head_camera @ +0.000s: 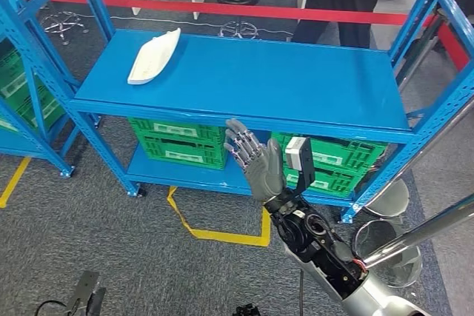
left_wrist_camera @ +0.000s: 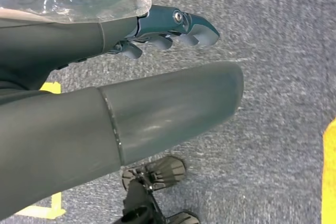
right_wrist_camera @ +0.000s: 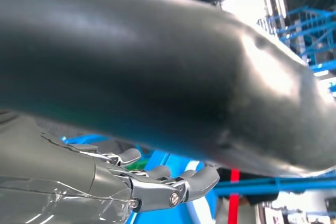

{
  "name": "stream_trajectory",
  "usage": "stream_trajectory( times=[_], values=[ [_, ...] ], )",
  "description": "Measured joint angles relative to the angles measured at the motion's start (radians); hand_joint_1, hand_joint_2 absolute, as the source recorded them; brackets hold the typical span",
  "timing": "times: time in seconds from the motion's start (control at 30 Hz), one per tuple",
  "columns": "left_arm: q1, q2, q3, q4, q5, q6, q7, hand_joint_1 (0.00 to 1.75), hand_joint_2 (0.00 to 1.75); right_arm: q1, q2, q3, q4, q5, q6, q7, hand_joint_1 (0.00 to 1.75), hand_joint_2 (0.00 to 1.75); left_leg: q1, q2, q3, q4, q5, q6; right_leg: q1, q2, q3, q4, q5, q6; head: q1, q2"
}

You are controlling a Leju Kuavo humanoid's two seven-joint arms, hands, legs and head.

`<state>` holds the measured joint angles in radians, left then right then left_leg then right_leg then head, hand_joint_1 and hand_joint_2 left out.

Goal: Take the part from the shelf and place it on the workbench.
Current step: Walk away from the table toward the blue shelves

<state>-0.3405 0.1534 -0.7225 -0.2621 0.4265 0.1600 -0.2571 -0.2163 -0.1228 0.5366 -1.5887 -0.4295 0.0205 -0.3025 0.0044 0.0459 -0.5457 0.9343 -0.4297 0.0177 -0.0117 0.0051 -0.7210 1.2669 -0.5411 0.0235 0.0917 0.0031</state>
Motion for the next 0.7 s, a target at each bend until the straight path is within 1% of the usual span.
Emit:
stream_trajectory(
  times=[0.03,0.07,0.1,0.13,0.17,0.2,0.27,0.3,0.33,0.37,0.4,0.43,0.47,0.5,0.53,0.57,0.6,0.63,0.67,0.7],
  values=[
    [0.000,0.000,0.000,0.000,0.000,0.000,0.000,0.00,0.00,0.000,0.000,0.000,0.001,-0.001,0.000,0.001,0.00,0.00,0.000,0.011,0.001,0.001,-0.002,-0.002,-0.003,-0.006,0.028,-0.049,0.029,0.001,0.001,0.000],
    [0.000,-0.001,0.000,0.000,0.000,0.000,0.000,0.00,0.00,0.000,0.000,0.000,0.001,-0.001,0.000,0.001,0.00,0.00,0.001,0.020,0.004,0.002,-0.005,-0.006,-0.004,-0.020,0.069,-0.127,0.065,0.001,0.002,0.000],
    [0.000,-0.001,0.000,0.000,0.000,0.000,0.000,0.00,0.00,-0.001,0.000,0.000,0.002,-0.002,-0.001,0.001,0.00,0.00,0.001,0.028,0.006,0.003,-0.007,-0.009,-0.002,-0.040,0.108,-0.201,0.086,-0.001,0.003,0.000],
    [-0.001,-0.001,0.000,0.000,0.000,0.000,0.000,0.00,0.00,-0.001,0.000,-0.001,0.001,-0.002,-0.001,0.001,0.00,0.00,-0.001,0.036,0.008,0.005,-0.009,-0.014,0.001,-0.057,0.140,-0.259,0.101,-0.004,0.003,0.000],
    [-0.001,-0.001,0.000,0.000,0.000,0.000,0.000,0.00,0.00,-0.002,0.000,-0.001,0.001,-0.003,-0.002,0.001,0.00,0.00,-0.002,0.043,0.008,0.007,-0.011,-0.019,0.005,-0.066,0.157,-0.289,0.104,-0.009,0.002,0.000],
    [-0.002,0.000,0.000,0.000,0.000,0.000,0.000,0.00,0.00,-0.003,0.000,-0.001,0.001,-0.003,-0.002,0.001,0.00,0.00,-0.004,0.051,0.009,0.007,-0.011,-0.023,0.010,-0.064,0.161,-0.295,0.100,-0.015,0.000,0.000],
    [-0.004,-0.001,0.000,0.000,0.000,0.000,0.000,0.00,0.00,-0.003,0.000,-0.001,0.001,-0.003,-0.002,0.001,0.00,0.00,-0.003,0.069,0.010,0.009,-0.011,-0.034,0.012,-0.039,0.160,-0.297,0.107,-0.029,-0.003,0.000],
    [-0.005,-0.002,0.000,0.000,0.000,0.000,-0.001,0.00,0.00,-0.004,0.000,-0.001,0.000,-0.003,-0.002,0.001,0.00,0.00,0.000,0.064,0.010,0.015,-0.019,-0.039,0.011,-0.028,0.161,-0.299,0.110,-0.035,-0.005,0.000],
    [-0.007,-0.002,0.000,0.000,0.000,0.000,-0.001,0.00,0.00,-0.005,0.000,-0.001,0.000,-0.003,-0.002,0.001,0.00,0.00,0.002,0.045,0.001,0.038,-0.035,-0.044,0.008,-0.018,0.161,-0.301,0.112,-0.040,-0.007,0.000],
    [-0.008,-0.003,0.000,0.000,0.000,0.000,-0.002,0.00,0.00,-0.007,0.000,-0.001,0.000,-0.003,-0.002,0.000,0.00,0.00,0.004,0.019,-0.018,0.083,-0.062,-0.048,0.006,-0.009,0.162,-0.302,0.115,-0.045,-0.010,0.000],
    [-0.008,-0.002,0.000,0.000,-0.001,0.000,-0.003,0.00,0.00,-0.008,0.000,0.000,0.000,-0.003,-0.001,0.001,0.00,0.00,0.006,-0.010,-0.048,0.148,-0.096,-0.050,0.005,0.001,0.160,-0.303,0.117,-0.048,-0.012,0.000],
    [-0.006,-0.002,0.000,0.000,-0.001,0.000,-0.003,0.00,0.00,-0.008,0.000,0.000,0.000,-0.003,-0.001,0.001,0.00,0.00,0.006,-0.028,-0.084,0.221,-0.129,-0.052,0.005,0.011,0.158,-0.303,0.118,-0.051,-0.013,0.000],
    [-0.004,-0.001,0.000,0.000,-0.002,0.000,-0.003,0.00,0.00,-0.008,0.000,0.001,0.000,-0.004,-0.001,0.002,0.00,0.00,0.006,-0.036,-0.119,0.287,-0.153,-0.052,0.006,0.022,0.156,-0.303,0.120,-0.054,-0.014,0.000],
    [-0.001,-0.001,0.000,0.000,-0.003,0.000,-0.003,0.00,0.00,-0.008,0.000,0.001,0.000,-0.004,-0.001,0.002,0.00,0.00,0.005,-0.040,-0.144,0.329,-0.163,-0.051,0.008,0.033,0.155,-0.303,0.121,-0.055,-0.014,0.000],
    [0.001,-0.001,0.000,0.000,-0.005,0.000,-0.003,0.00,0.00,-0.008,0.000,0.001,0.000,-0.004,-0.001,0.003,0.00,0.00,0.005,-0.041,-0.151,0.336,-0.153,-0.049,0.009,0.045,0.154,-0.303,0.122,-0.056,-0.014,0.000],
    [0.002,-0.001,0.000,0.000,-0.006,0.000,-0.003,0.00,0.00,-0.008,0.000,0.001,0.001,-0.004,-0.001,0.003,0.00,0.00,0.005,-0.043,-0.141,0.307,-0.127,-0.045,0.010,0.058,0.153,-0.303,0.123,-0.056,-0.014,0.000],
    [0.000,-0.001,0.000,0.000,-0.007,0.000,-0.002,0.00,0.00,-0.008,0.000,0.001,0.001,-0.004,-0.002,0.003,0.00,0.00,0.005,-0.054,-0.107,0.233,-0.086,-0.039,0.010,0.071,0.153,-0.303,0.125,-0.055,-0.014,0.000],
    [-0.002,0.000,0.000,0.000,-0.008,0.000,0.000,0.00,0.00,-0.009,0.000,0.001,0.001,-0.004,-0.002,0.003,0.00,0.00,0.005,-0.078,-0.068,0.148,-0.049,-0.033,0.011,0.083,0.152,-0.302,0.126,-0.053,-0.014,0.000],
    [-0.004,0.000,0.000,0.000,-0.009,0.000,0.001,0.00,0.00,-0.010,0.000,0.001,0.001,-0.005,-0.002,0.003,0.00,0.00,0.005,-0.098,-0.034,0.077,-0.022,-0.029,0.011,0.095,0.151,-0.302,0.127,-0.050,-0.013,0.000],
    [-0.007,0.001,0.000,0.000,-0.009,0.000,0.003,0.00,0.00,-0.011,0.000,0.001,0.001,-0.006,-0.002,0.003,0.00,0.00,0.004,-0.115,-0.010,0.027,-0.007,-0.027,0.010,0.105,0.148,-0.301,0.129,-0.045,-0.013,0.000]
  ],
)
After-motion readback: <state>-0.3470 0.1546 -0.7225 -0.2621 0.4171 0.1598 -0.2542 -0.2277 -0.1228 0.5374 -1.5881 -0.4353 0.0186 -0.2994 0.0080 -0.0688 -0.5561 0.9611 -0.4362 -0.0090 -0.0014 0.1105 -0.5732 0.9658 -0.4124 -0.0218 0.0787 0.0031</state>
